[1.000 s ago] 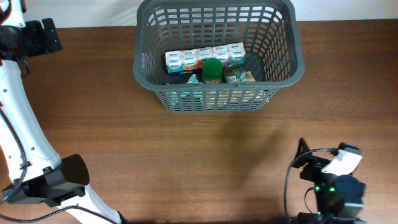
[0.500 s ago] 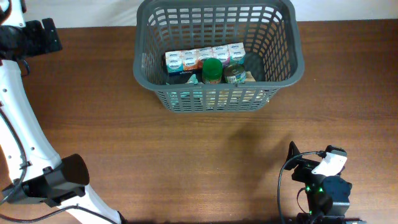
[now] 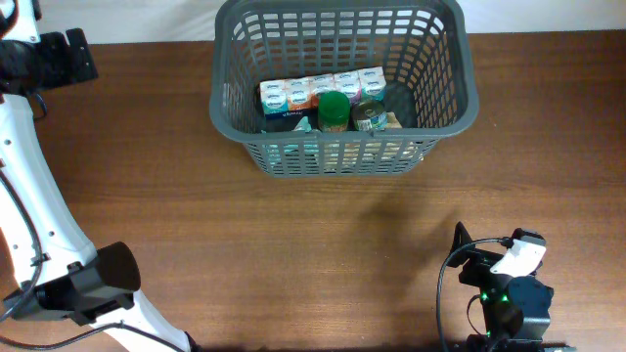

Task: Pack container

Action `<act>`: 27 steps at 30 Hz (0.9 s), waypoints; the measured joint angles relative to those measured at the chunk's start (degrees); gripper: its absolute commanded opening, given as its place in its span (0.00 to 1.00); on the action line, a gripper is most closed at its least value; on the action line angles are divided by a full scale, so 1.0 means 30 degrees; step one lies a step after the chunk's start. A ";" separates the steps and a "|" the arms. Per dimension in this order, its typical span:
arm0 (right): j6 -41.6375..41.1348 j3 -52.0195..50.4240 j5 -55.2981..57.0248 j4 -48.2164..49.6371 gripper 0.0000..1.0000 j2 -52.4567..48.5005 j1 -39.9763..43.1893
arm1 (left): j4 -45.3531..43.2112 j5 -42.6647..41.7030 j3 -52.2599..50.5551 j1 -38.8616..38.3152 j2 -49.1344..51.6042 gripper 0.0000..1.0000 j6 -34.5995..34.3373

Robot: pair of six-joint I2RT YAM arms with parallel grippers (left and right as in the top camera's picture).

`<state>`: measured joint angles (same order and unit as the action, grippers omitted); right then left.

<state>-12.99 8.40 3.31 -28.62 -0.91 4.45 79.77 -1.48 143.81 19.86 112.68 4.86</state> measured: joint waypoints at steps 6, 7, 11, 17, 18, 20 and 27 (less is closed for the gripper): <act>-0.0015 0.0000 0.0000 0.0000 0.99 0.0007 0.0000 | 0.0000 0.0000 0.0000 -0.0007 0.0000 0.99 0.0000; -0.0022 0.0000 0.0000 0.0000 0.99 0.0007 0.0000 | -0.0007 0.0007 -0.0022 -0.0036 -0.0015 0.99 0.0000; -0.0029 0.0000 0.0000 0.0000 0.99 0.0007 0.0000 | -0.0058 0.0015 -0.1603 -0.0597 -0.0954 0.99 0.0000; -0.0029 0.0000 -0.0007 -0.0007 0.99 0.0000 0.0000 | -0.0058 -0.0058 -0.8408 -0.3075 -0.5865 0.99 0.0000; -0.0022 0.0000 0.0000 0.0015 0.99 0.0007 0.0000 | 0.0007 -0.0080 -0.9741 -0.3461 -0.6965 0.99 0.0000; -0.0029 0.0000 0.0000 0.0007 0.99 0.0000 0.0000 | -0.0044 -0.0095 -1.2662 -0.4087 -0.9559 0.99 -0.0007; -0.0029 -0.0015 0.0000 0.0066 0.99 0.0036 -0.0007 | -0.5901 -0.0051 -2.2644 -0.6207 -1.9256 0.99 -0.0007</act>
<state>-13.08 8.36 3.31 -28.42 -0.80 4.43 62.06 -1.63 75.88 1.23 54.92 4.84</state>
